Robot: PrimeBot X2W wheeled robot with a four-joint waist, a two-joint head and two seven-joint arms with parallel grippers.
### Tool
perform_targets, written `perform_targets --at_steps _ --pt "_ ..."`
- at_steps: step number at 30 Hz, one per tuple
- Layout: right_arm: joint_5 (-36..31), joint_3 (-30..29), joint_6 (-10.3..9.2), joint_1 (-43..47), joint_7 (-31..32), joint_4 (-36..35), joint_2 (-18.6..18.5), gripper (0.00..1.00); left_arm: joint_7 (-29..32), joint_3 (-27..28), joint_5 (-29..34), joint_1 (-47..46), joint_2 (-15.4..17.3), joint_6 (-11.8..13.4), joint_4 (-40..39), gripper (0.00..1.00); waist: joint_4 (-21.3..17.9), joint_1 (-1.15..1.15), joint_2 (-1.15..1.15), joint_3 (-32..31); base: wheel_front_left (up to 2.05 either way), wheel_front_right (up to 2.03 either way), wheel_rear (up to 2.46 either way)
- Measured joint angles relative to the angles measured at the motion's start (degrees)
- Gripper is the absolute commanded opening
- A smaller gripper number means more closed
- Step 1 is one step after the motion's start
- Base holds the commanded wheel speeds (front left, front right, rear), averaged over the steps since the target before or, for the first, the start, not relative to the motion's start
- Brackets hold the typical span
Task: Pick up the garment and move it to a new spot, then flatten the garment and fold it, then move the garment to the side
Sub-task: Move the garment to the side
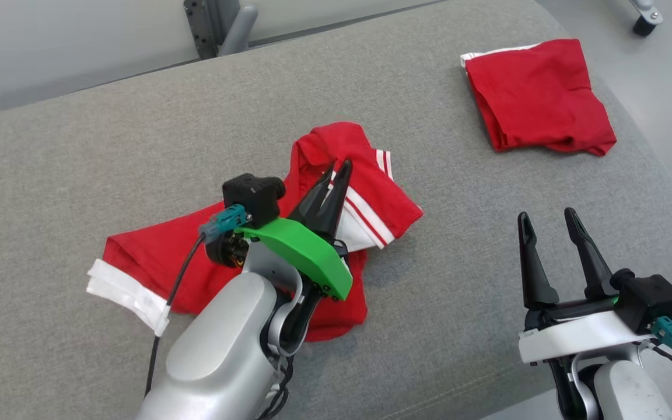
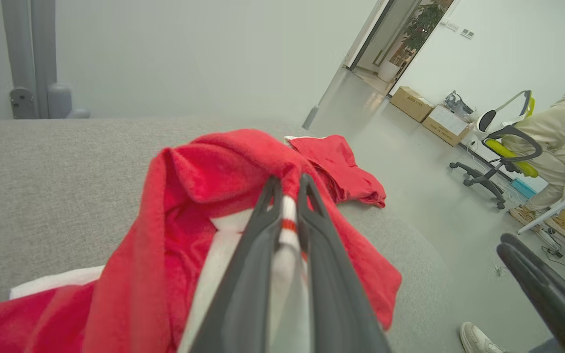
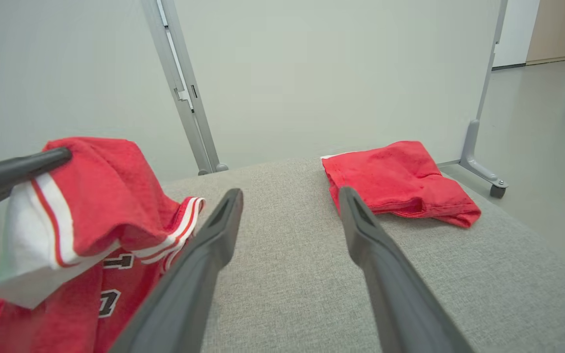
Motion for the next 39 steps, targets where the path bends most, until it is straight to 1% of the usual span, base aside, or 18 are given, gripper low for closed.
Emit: perform_targets --at_steps 3,4,5,7,8,9,11,14,17,19,21,23,27,28,31,32,36,39 --pt "0.1 0.1 0.00 -0.3 0.0 0.3 0.0 1.00 -2.3 -3.2 -3.0 -0.9 -0.1 -1.3 5.7 0.00 -0.9 0.00 0.00 1.4 0.00 0.00 0.00" --pt "0.2 0.2 0.00 -0.5 0.0 0.4 0.0 1.00 -2.8 -3.8 -4.9 -1.0 -0.1 -1.5 7.2 0.21 -1.1 0.00 0.00 1.8 0.00 0.00 0.00" --pt "0.3 0.3 0.00 -0.6 0.0 0.4 0.0 1.00 -2.8 -4.7 -7.3 -1.0 -0.1 -1.8 8.3 0.28 -1.2 0.00 0.00 2.2 0.00 0.00 0.00" --pt "0.4 0.7 0.00 -0.6 0.0 0.7 0.1 1.00 -3.3 -6.8 -10.1 -1.3 -0.1 -2.0 10.3 0.42 -1.4 0.00 0.00 2.8 0.00 0.00 0.00" --pt "0.4 0.8 0.00 -0.6 0.0 0.9 0.0 1.00 -4.3 -8.1 -13.1 -2.4 -0.1 -2.0 11.2 0.57 -1.2 0.00 0.00 3.1 0.00 0.00 0.00" --pt "0.4 0.9 0.00 -0.7 0.0 1.0 0.0 1.00 -4.7 -8.6 -15.1 -2.8 -0.1 -2.0 11.4 1.00 -1.0 0.00 0.00 3.2 0.00 0.00 0.00" --pt "0.4 1.0 0.00 -0.8 0.0 1.2 0.1 1.00 -5.9 -9.7 -18.4 -3.4 -0.1 -1.9 11.2 1.00 -0.4 0.00 0.00 3.0 0.00 0.00 0.00" --pt "0.4 1.2 0.00 -0.8 0.0 1.5 0.1 1.00 -7.5 -10.8 -21.5 -4.3 -0.1 -1.9 10.1 1.00 0.3 0.00 0.00 2.3 0.00 0.00 0.00" --pt "0.2 1.2 0.00 -0.1 0.0 1.7 0.1 1.00 -8.7 -10.7 -23.2 -4.2 -0.1 -2.0 8.0 1.00 0.8 0.00 0.00 1.1 0.00 0.00 0.00" --pt "-0.1 0.9 0.00 0.7 0.0 1.8 0.1 1.00 -9.1 -10.1 -22.8 -3.2 0.0 -1.9 6.2 1.00 1.2 0.00 0.00 0.1 0.00 0.00 0.00" --pt "-0.3 0.5 0.00 1.6 0.0 1.8 0.1 1.00 -9.3 -9.6 -20.5 -1.0 1.3 -1.5 3.7 1.00 1.7 0.00 0.00 -1.0 0.00 0.00 0.00" --pt "-0.8 -0.4 0.00 2.5 0.0 1.7 0.1 1.00 -9.4 -8.6 -18.3 1.6 3.6 -0.1 0.6 1.00 2.2 0.00 0.00 -2.1 0.00 0.00 0.00" --pt "-2.0 -2.2 0.00 3.9 0.0 1.1 0.1 1.00 -9.6 -3.7 -11.2 7.9 7.8 4.2 -6.1 1.00 3.9 0.00 0.00 -3.8 0.00 0.00 0.00" --pt "-2.3 -2.6 0.00 4.2 0.0 0.9 0.1 1.00 -9.6 -2.7 -8.6 9.6 8.7 5.5 -7.7 1.00 4.5 0.00 0.00 -4.2 0.00 0.00 0.00" --pt "-3.4 -3.9 0.00 5.1 0.0 0.6 0.0 1.00 -9.6 0.5 -2.6 14.8 10.2 8.5 -11.0 1.00 6.1 0.00 0.00 -5.3 0.00 0.00 0.00" --pt "-3.7 -4.1 0.00 5.4 0.0 0.4 0.0 1.00 -9.6 1.7 -1.2 16.5 10.7 9.2 -11.6 1.00 6.7 0.00 0.00 -5.7 0.00 0.00 0.00" --pt "-4.9 -4.7 0.00 6.5 0.0 0.2 0.1 1.00 -9.6 5.9 3.5 22.7 11.3 10.3 -13.1 1.00 9.2 0.00 0.00 -7.0 0.00 0.00 0.00" --pt "-5.7 -4.7 0.00 7.0 0.0 0.3 0.1 1.00 -9.6 9.4 7.8 26.6 12.6 10.6 -13.5 1.00 11.0 0.00 0.00 -7.9 0.00 0.00 0.00"
